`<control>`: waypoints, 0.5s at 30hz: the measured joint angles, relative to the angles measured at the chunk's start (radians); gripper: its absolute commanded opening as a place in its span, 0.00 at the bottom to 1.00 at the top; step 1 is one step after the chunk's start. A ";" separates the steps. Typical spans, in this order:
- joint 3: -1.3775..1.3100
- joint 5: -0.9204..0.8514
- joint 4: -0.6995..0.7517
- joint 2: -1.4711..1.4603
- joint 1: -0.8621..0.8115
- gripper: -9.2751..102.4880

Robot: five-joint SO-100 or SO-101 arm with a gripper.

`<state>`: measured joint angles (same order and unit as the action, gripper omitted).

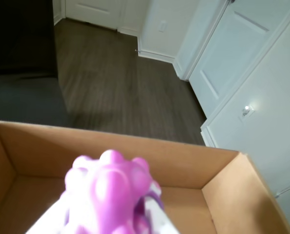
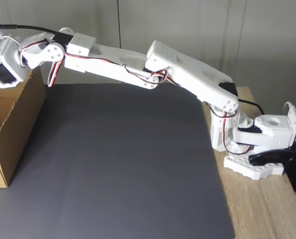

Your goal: Grasp a ball and put it in the box.

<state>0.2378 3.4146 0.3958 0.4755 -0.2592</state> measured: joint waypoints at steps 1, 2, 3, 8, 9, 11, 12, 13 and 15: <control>0.000 0.000 0.000 0.000 -0.003 0.27; 0.000 0.000 0.000 0.000 -0.005 0.27; 0.000 0.000 0.000 0.000 -0.008 0.28; 0.000 0.000 0.000 0.000 -0.015 0.31; 0.000 0.000 0.000 0.000 -0.015 0.31; 0.000 0.000 0.000 0.000 -0.015 0.31; 0.000 0.000 0.000 0.000 -0.015 0.33; 0.000 0.000 0.000 0.000 -0.015 0.33; 0.000 0.000 0.000 0.000 -0.015 0.34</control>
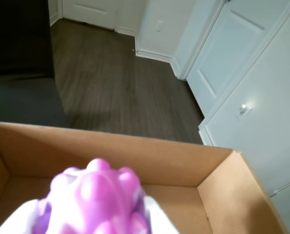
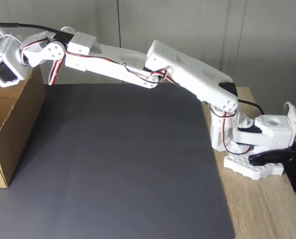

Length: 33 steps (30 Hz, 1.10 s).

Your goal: Grasp a ball and put it in the box.

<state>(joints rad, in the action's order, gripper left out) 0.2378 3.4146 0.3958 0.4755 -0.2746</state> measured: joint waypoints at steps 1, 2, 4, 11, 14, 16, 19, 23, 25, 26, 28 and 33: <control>0.000 0.000 0.000 0.000 0.000 0.34; 0.000 0.000 0.000 0.000 0.000 0.34; 0.000 0.000 0.000 0.000 0.000 0.35; 0.000 0.000 0.000 0.000 0.000 0.39; 0.000 0.000 -0.003 0.000 0.000 0.41; 0.000 0.000 -0.006 0.000 -0.002 0.42; -0.011 0.000 -0.006 0.000 -0.002 0.40; -0.023 0.000 0.020 0.002 -0.002 0.29; -0.023 0.000 0.069 0.005 -0.002 0.22; -0.023 -0.003 0.098 0.014 -0.002 0.20; -0.023 -0.008 0.160 0.041 -0.008 0.19; -0.025 -0.021 0.295 0.126 -0.020 0.13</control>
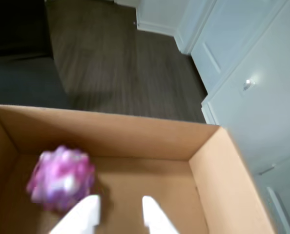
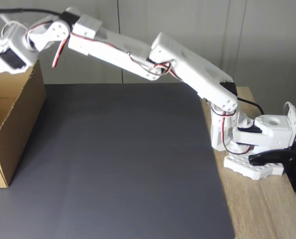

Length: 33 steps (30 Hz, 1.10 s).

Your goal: Grasp a ball and put it in the box.

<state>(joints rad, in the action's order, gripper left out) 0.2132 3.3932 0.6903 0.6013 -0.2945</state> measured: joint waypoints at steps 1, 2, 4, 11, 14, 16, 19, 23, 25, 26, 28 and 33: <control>0.000 0.000 0.026 0.018 0.000 0.12; 0.000 0.000 0.052 0.037 -0.002 0.09; 0.000 0.000 0.117 0.078 -0.002 0.08; -0.002 0.021 0.391 0.229 -0.011 0.08; -0.005 0.026 0.489 0.282 -0.029 0.08; -0.008 0.028 0.543 0.318 -0.032 0.08; -0.008 0.028 0.609 0.371 -0.034 0.08; -0.011 0.015 0.695 0.446 -0.055 0.08; -0.014 0.011 0.715 0.488 -0.066 0.08; -0.014 0.005 0.719 0.503 -0.066 0.08; -0.014 -0.026 0.726 0.526 -0.054 0.08; -0.014 -0.044 0.769 0.558 -0.006 0.08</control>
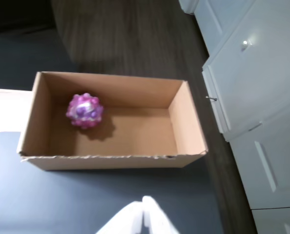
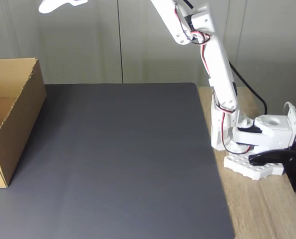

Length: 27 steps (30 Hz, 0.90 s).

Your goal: Grasp a ball and put it in the box.

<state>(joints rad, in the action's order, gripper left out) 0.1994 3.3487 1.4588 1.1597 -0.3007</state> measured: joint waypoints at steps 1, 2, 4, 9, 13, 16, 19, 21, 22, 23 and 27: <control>0.006 -0.002 0.012 0.014 0.006 0.08; 0.026 -0.003 0.018 0.040 0.012 0.08; 0.058 -0.003 0.025 0.087 0.017 0.08; 0.106 -0.009 0.043 0.183 0.008 0.08; 0.347 -0.020 0.009 0.364 -0.002 0.08; 0.678 -0.026 -0.115 0.563 -0.003 0.08; 0.977 -0.046 -0.255 0.741 0.000 0.08; 1.123 -0.052 -0.311 0.831 0.009 0.08; 1.173 -0.054 -0.334 0.864 0.014 0.08; 1.226 -0.054 -0.354 0.896 0.018 0.08; 1.434 -0.054 -0.454 1.003 0.037 0.08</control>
<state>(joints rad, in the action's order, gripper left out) 1.6337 3.2950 1.0048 2.1629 -0.2638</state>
